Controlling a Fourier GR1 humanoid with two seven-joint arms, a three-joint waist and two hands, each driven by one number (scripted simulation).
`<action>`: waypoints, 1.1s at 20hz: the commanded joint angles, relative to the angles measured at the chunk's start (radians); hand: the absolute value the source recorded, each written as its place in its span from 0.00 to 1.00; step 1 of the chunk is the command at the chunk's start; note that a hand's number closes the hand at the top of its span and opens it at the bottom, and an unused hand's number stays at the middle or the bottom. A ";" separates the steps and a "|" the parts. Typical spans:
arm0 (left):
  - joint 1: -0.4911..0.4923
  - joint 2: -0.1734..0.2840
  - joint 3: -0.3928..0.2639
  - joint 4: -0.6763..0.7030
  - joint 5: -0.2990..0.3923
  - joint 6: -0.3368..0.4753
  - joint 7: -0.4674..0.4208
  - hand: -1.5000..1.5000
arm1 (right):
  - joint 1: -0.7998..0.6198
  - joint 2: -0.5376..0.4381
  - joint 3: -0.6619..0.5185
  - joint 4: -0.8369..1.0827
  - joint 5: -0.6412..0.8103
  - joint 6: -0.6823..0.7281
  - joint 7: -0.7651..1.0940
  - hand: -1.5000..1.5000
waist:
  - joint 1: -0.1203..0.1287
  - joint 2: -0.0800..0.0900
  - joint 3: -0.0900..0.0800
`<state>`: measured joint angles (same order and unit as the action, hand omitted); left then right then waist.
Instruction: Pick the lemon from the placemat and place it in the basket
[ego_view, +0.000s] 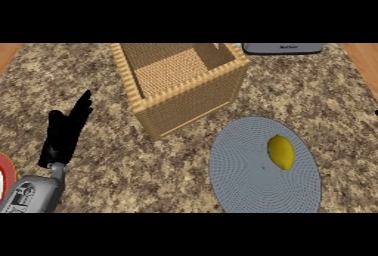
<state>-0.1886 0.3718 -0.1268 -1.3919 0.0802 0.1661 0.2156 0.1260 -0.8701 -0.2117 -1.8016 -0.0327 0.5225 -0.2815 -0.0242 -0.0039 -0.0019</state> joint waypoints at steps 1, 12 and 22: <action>-0.003 0.008 0.024 -0.017 -0.009 -0.029 0.025 0.50 | 0.065 -0.015 -0.080 -0.053 -0.050 0.115 0.037 0.00 | 0.014 0.001 0.002; -0.085 -0.026 0.086 0.051 -0.040 -0.091 0.014 0.50 | 0.029 0.211 -0.097 -0.064 0.113 0.055 0.098 0.00 | 0.019 0.004 0.002; -0.005 -0.081 0.100 -0.013 -0.113 -0.086 0.012 0.50 | -0.076 0.315 -0.045 0.104 0.321 0.045 -0.005 0.00 | 0.026 0.004 0.002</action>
<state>-0.2241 0.2955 -0.0412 -1.3757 -0.0106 0.0871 0.2282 0.1069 -0.5807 -0.2719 -1.7801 0.2278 0.5653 -0.2509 -0.0012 0.0002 0.0001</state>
